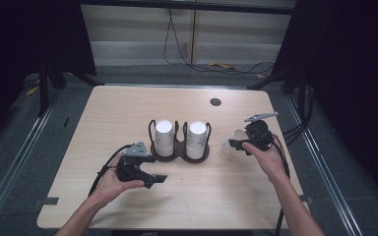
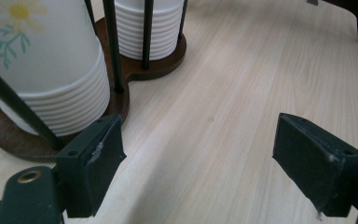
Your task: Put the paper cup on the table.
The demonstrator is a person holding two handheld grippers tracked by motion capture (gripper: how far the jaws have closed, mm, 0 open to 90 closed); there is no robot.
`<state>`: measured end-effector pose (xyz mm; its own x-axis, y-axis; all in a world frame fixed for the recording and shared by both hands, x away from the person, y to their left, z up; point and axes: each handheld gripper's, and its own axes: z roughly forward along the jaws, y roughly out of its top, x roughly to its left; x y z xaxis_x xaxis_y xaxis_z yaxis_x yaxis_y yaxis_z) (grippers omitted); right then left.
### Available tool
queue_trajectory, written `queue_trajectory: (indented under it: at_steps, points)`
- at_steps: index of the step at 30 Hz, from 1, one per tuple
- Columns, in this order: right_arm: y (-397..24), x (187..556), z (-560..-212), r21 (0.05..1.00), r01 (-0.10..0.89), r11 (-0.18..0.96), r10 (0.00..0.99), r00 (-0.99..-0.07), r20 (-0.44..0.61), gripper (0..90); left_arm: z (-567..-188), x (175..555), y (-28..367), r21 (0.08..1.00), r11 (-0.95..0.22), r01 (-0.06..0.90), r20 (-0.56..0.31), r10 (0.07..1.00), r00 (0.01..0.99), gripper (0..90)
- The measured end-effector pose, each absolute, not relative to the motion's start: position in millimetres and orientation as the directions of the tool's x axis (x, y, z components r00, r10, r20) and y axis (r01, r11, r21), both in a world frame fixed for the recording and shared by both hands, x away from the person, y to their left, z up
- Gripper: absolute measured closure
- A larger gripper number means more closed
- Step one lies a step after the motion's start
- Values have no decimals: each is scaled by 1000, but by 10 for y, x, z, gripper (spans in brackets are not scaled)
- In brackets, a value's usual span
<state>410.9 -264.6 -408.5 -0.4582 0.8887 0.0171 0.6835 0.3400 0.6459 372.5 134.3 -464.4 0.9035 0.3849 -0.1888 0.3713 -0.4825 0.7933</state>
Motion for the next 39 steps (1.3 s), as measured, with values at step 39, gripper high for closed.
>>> queue_trajectory:
  at_steps: [39]
  points:
    - [-2584, 4469, -4267, 528, 782, 331, 928, -370, -34, 167, -4656, 3717, 1561, 803, -458, 381, -177, 427, 886, 173]
